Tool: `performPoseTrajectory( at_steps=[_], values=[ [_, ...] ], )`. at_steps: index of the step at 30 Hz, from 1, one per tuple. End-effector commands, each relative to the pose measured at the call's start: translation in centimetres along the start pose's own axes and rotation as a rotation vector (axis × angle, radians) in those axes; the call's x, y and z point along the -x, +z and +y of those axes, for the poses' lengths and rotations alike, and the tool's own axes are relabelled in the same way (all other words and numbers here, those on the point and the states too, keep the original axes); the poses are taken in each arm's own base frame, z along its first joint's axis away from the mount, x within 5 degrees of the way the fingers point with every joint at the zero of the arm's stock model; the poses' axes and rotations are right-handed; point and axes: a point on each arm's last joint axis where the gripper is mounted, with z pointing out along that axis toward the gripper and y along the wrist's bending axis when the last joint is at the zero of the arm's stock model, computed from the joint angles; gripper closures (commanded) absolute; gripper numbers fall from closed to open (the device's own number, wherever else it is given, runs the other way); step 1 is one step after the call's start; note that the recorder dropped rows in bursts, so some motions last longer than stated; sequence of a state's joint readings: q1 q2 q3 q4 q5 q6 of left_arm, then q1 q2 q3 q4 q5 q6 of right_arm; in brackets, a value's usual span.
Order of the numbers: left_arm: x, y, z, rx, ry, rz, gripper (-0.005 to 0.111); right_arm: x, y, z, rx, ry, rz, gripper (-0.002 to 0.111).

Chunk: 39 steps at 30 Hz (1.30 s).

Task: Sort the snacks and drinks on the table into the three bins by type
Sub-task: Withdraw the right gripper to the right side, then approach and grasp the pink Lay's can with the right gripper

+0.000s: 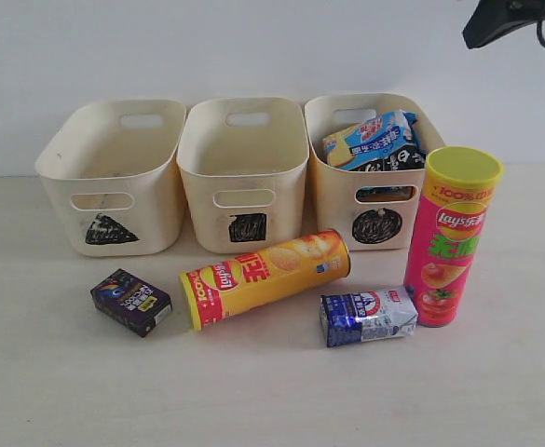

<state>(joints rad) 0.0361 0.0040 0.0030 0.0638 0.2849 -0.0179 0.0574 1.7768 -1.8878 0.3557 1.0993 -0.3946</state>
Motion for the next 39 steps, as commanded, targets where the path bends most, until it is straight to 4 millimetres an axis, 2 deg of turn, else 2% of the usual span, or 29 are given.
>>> performPoseTrajectory(
  at_steps=[1, 8, 13, 22, 31, 35, 39],
  values=[
    [0.2, -0.1, 0.0, 0.001, -0.010, -0.015, 0.102, -1.7, -2.4, 0.6, -0.060, -0.015, -0.097, 0.108],
    [0.2, -0.1, 0.0, 0.001, -0.010, -0.015, 0.102, -5.7, -4.2, 1.6, -0.159, -0.028, -0.253, 0.108],
    [0.2, -0.1, 0.0, 0.001, -0.010, -0.015, 0.102, -9.1, -4.7, 1.8, -0.245, -0.021, -0.370, 0.108],
    [0.2, -0.1, 0.0, 0.001, -0.010, -0.015, 0.102, -14.5, -3.3, 3.4, -0.327, -0.008, -0.516, 0.108],
    [0.2, -0.1, 0.0, 0.001, -0.010, -0.015, 0.102, -18.9, -0.6, 5.5, -0.324, -0.008, -0.582, 0.108],
    [0.2, -0.1, 0.0, 0.001, -0.010, -0.015, 0.102, -20.0, -1.1, 5.6, -0.322, 0.024, -0.600, 0.108],
    [0.2, -0.1, 0.0, 0.001, -0.010, -0.015, 0.102, -21.5, -2.5, 5.8, -0.328, 0.065, -0.666, 0.108]
  ],
)
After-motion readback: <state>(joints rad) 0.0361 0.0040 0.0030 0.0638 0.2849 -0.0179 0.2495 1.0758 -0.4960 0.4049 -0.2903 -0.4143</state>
